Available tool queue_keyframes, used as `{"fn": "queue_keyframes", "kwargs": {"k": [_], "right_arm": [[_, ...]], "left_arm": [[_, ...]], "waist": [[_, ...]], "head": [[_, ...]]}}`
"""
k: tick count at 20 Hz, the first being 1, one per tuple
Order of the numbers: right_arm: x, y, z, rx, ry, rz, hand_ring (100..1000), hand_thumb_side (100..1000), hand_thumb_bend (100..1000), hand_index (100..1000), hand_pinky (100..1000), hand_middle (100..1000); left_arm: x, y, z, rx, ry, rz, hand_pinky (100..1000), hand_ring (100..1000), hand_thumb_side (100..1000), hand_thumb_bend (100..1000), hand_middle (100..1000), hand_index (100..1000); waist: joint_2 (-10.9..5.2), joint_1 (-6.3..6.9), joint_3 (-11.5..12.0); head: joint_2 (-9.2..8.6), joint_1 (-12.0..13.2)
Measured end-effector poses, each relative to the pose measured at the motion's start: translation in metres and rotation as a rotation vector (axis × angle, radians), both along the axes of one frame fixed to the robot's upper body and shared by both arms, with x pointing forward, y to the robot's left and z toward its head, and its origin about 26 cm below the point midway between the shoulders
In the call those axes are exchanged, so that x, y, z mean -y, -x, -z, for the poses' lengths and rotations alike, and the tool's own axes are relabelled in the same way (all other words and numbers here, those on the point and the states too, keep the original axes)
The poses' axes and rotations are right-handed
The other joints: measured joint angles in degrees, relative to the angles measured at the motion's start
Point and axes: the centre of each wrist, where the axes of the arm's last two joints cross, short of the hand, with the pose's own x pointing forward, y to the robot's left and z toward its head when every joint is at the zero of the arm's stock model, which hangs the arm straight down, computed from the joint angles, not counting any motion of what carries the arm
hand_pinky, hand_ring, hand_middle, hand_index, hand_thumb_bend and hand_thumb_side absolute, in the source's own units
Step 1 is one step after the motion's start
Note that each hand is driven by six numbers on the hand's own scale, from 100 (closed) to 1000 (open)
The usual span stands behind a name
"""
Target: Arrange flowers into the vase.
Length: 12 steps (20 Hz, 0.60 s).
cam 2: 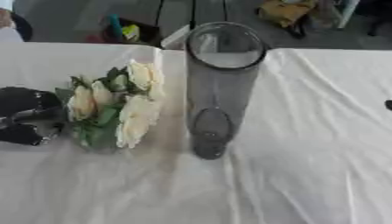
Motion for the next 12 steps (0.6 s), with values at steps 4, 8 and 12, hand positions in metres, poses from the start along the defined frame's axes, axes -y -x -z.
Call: {"fn": "queue_keyframes", "kwargs": {"k": [4, 8, 12], "right_arm": [[0.000, 0.000, 0.000, -0.001, 0.001, -0.001, 930, 974, 100, 495, 788, 314], [-0.001, 0.000, 0.001, -0.001, -0.002, -0.002, 928, 973, 100, 493, 788, 313], [-0.001, 0.000, 0.001, -0.001, -0.001, -0.003, 928, 973, 100, 492, 788, 311]], "left_arm": [[-0.001, 0.000, -0.001, -0.010, 0.020, 0.014, 718, 864, 975, 100, 948, 1000], [0.003, 0.003, -0.008, 0.002, 0.056, 0.042, 724, 873, 970, 100, 950, 1000], [0.004, 0.005, -0.013, 0.013, 0.082, 0.044, 711, 866, 967, 100, 937, 1000]], "waist": [[0.13, -0.07, 0.01], [0.13, -0.12, 0.12], [0.13, -0.12, 0.12]], "head": [[-0.01, -0.01], [-0.01, -0.01], [-0.01, -0.01]]}}
